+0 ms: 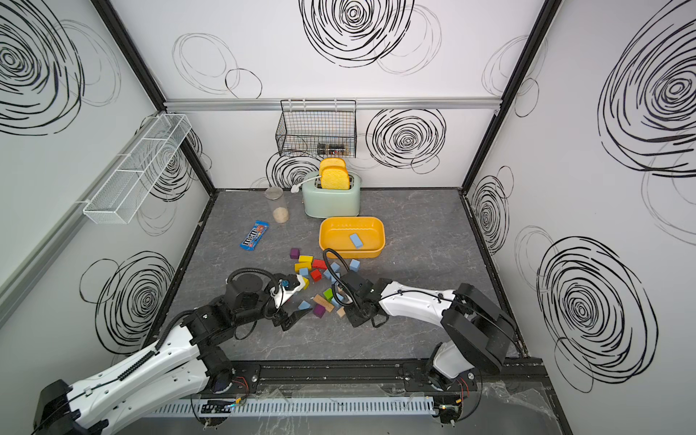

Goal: Pick out the blue building blocks
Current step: Pick up the building block from the center of the board.

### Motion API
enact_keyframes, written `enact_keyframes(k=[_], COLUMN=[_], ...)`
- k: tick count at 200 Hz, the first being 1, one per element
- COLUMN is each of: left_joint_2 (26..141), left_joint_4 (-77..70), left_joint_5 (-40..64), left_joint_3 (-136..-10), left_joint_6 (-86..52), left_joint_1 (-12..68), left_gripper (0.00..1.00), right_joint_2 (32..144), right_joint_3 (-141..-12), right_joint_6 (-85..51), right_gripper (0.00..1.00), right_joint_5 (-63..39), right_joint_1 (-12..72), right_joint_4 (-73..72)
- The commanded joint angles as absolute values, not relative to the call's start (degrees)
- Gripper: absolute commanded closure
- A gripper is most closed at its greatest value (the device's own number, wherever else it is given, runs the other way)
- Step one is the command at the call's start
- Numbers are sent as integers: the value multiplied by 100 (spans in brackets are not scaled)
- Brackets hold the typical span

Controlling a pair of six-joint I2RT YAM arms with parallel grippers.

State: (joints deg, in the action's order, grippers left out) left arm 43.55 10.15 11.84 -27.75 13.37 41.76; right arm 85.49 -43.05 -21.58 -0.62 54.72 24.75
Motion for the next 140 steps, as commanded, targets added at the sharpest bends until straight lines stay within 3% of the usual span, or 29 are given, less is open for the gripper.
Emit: enact_keyframes(k=[1,49,140], left_joint_2=[4333,4301,4321], left_joint_4=[795,789,247], left_joint_5=[1151,1150,1491], left_joint_3=[-2764,-2803,-3423], left_joint_6=[1292,1277,965], left_joint_1=[4121,4060,3313], left_gripper=[4,4,4], right_joint_2=[8411,8117,7359], right_joint_3=[-4375,-4452,-5105], right_joint_6=[-2155,-2137,-1939], right_gripper=[74,100,100], right_joint_5=[26,122,-130], right_joint_1=[5503,5502,4900], right_joint_4=[2530,2531,2712])
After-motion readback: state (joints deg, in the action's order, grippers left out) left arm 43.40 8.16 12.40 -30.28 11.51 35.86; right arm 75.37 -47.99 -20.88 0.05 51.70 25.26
